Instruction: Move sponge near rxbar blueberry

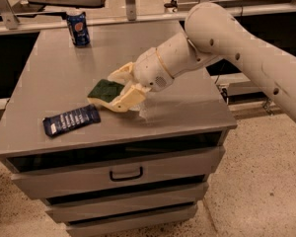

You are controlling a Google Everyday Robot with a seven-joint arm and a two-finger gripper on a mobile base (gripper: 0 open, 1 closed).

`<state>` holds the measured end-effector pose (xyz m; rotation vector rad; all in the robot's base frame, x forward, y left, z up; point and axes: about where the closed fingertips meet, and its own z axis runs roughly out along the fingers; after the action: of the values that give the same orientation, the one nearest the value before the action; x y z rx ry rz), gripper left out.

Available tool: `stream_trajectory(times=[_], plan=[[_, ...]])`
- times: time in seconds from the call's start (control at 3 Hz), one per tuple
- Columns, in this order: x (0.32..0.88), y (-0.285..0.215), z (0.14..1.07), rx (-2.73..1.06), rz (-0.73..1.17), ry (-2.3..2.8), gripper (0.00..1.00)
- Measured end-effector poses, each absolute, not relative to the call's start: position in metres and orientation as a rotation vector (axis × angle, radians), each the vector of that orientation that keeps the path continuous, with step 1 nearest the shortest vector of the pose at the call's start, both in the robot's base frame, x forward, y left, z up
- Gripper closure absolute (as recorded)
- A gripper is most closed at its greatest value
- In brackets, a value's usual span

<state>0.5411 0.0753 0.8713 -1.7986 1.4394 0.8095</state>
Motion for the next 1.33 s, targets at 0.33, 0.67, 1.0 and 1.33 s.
stream_trajectory(times=[0.33, 0.67, 1.0, 1.33], plan=[[0.5442, 0.0736, 0.8662, -1.795, 0.799, 1.447, 0.37], [0.5460, 0.0719, 0.8629, -1.793, 0.797, 1.453, 0.13], [0.5479, 0.0698, 0.8616, -1.788, 0.794, 1.458, 0.00], [0.5516, 0.0639, 0.8623, -1.774, 0.784, 1.466, 0.00]])
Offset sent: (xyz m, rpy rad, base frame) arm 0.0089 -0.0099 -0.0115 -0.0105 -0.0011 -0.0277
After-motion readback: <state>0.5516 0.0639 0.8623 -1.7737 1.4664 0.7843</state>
